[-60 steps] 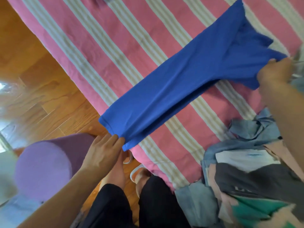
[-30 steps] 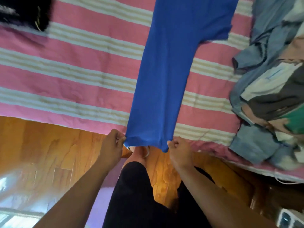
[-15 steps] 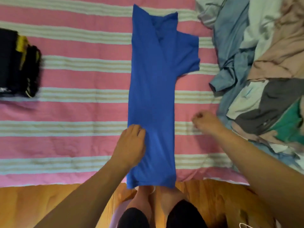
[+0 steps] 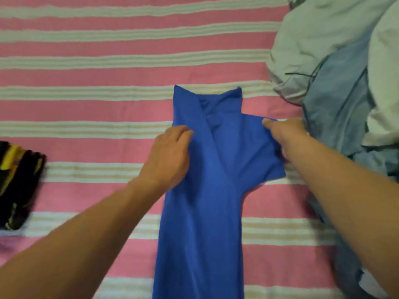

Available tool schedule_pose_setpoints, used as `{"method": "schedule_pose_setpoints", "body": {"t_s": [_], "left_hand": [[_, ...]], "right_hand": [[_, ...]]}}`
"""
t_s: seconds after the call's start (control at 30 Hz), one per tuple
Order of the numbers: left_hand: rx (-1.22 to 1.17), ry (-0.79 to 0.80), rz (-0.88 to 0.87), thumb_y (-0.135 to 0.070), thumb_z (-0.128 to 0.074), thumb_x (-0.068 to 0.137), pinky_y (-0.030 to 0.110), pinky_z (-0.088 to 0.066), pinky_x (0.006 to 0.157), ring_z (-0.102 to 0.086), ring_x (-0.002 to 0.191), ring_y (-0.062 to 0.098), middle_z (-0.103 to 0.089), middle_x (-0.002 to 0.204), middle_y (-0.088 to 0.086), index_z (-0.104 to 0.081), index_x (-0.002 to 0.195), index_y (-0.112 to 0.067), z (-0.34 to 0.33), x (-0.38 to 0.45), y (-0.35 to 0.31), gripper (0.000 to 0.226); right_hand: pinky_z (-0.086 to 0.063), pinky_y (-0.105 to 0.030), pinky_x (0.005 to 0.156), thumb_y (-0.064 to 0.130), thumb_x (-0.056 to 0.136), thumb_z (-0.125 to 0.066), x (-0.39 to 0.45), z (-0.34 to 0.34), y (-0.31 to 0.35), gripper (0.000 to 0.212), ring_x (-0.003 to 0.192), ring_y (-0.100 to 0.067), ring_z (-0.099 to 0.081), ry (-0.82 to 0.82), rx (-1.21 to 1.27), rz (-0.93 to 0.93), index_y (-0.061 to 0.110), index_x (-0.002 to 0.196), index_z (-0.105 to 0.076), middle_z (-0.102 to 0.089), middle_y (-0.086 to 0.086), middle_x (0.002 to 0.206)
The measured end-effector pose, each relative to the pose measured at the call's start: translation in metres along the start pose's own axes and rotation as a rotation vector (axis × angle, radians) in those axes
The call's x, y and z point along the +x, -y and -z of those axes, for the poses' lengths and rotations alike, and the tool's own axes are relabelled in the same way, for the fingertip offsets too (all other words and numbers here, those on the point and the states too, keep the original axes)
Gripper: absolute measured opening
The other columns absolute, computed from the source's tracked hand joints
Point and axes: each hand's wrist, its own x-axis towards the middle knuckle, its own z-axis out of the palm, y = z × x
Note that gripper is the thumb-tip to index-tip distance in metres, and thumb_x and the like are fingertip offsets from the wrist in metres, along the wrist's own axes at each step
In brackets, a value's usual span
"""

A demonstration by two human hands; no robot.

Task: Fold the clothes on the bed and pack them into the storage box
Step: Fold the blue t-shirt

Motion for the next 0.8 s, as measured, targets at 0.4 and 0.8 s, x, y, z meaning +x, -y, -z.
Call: {"method": "schedule_pose_setpoints", "body": {"t_s": [0.4,0.8], "left_hand": [[0.439,0.42,-0.211,-0.034,-0.046,0.101,0.04,-0.024,0.109,-0.055,0.11,0.025,-0.068,0.107,0.0,-0.055,0.103,-0.028,0.011,0.186,0.074,0.012],[0.035,-0.005,-0.092,-0.033,-0.046,0.1,0.046,-0.035,0.112,-0.044,0.135,0.037,-0.049,0.144,0.014,-0.058,0.129,-0.008,-0.047,0.059,-0.003,0.04]], "right_hand": [[-0.054,-0.049,0.083,0.031,0.08,-0.065,-0.023,0.006,-0.048,0.023,0.083,-0.027,-0.063,-0.143,0.336,0.171,0.013,0.094,-0.062,-0.069,-0.016,0.094],[-0.042,-0.043,0.075,0.021,0.098,-0.055,-0.046,0.012,-0.038,0.008,0.091,-0.042,-0.061,-0.524,-0.117,0.235,0.021,0.099,-0.047,-0.064,-0.023,0.099]]}}
